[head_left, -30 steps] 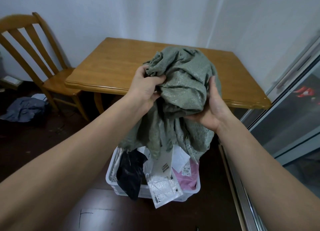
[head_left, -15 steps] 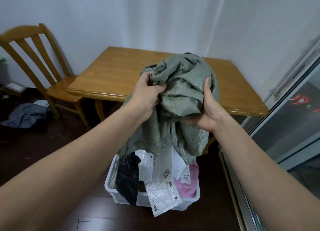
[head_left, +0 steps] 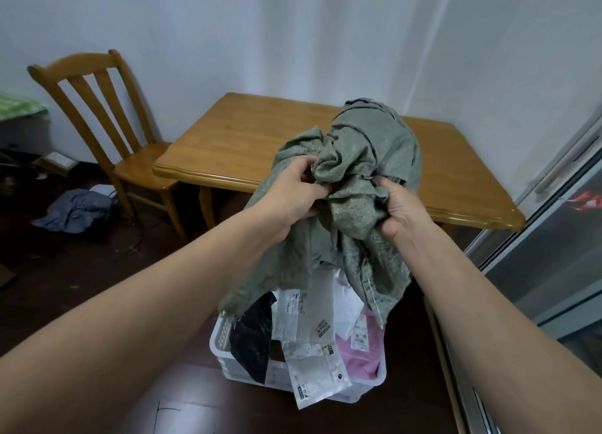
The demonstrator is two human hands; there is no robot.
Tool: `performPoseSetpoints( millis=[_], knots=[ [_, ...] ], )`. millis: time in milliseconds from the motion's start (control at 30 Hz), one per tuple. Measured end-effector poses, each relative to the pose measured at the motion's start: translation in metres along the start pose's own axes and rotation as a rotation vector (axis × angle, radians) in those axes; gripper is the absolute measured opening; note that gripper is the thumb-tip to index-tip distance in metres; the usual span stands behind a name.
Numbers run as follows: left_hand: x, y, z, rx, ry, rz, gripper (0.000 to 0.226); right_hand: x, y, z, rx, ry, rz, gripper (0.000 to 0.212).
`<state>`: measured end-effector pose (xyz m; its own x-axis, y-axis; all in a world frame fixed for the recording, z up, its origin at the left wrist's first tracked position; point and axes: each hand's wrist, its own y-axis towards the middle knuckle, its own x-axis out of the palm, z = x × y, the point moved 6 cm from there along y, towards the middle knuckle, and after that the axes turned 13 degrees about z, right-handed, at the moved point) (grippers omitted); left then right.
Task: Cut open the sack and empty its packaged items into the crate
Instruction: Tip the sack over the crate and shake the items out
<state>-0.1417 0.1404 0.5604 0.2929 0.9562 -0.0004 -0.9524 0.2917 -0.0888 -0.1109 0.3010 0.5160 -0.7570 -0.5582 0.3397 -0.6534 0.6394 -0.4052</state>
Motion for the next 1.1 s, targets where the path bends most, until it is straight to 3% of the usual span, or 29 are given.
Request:
performPoseSetpoints(
  millis=[67, 167, 233, 300, 467, 667, 867, 1100],
  knots=[
    [-0.014, 0.0, 0.009, 0.11, 0.214, 0.069, 0.04, 0.007, -0.004, -0.004, -0.071, 0.032, 0.016, 0.038],
    [-0.045, -0.006, 0.031, 0.402, 0.911, 0.278, 0.049, 0.027, -0.018, -0.005, -0.137, 0.063, -0.027, 0.032],
    [-0.069, -0.018, 0.05, 0.606, 1.085, 0.411, 0.05, 0.046, -0.03, -0.006, -0.19, 0.069, -0.069, 0.04],
    [-0.099, -0.023, 0.059, 0.683, 0.929, 0.392, 0.048, 0.07, -0.042, -0.005, -0.244, 0.058, -0.123, 0.048],
    [-0.164, -0.033, 0.034, 0.49, 0.462, 0.072, 0.055, 0.121, -0.079, 0.007, -0.319, 0.07, -0.182, 0.052],
    [-0.248, -0.051, -0.007, 0.024, -0.3, 0.113, 0.003, 0.174, -0.134, 0.05, -0.367, -0.001, -0.227, 0.051],
    [-0.325, -0.081, -0.051, -0.27, -0.746, 0.021, 0.067, 0.234, -0.198, 0.123, -0.37, -0.196, -0.355, 0.055],
    [-0.434, -0.106, -0.131, -0.426, -0.711, 0.139, 0.069, 0.308, -0.251, 0.242, -0.379, -0.506, -0.592, 0.054]
  ],
)
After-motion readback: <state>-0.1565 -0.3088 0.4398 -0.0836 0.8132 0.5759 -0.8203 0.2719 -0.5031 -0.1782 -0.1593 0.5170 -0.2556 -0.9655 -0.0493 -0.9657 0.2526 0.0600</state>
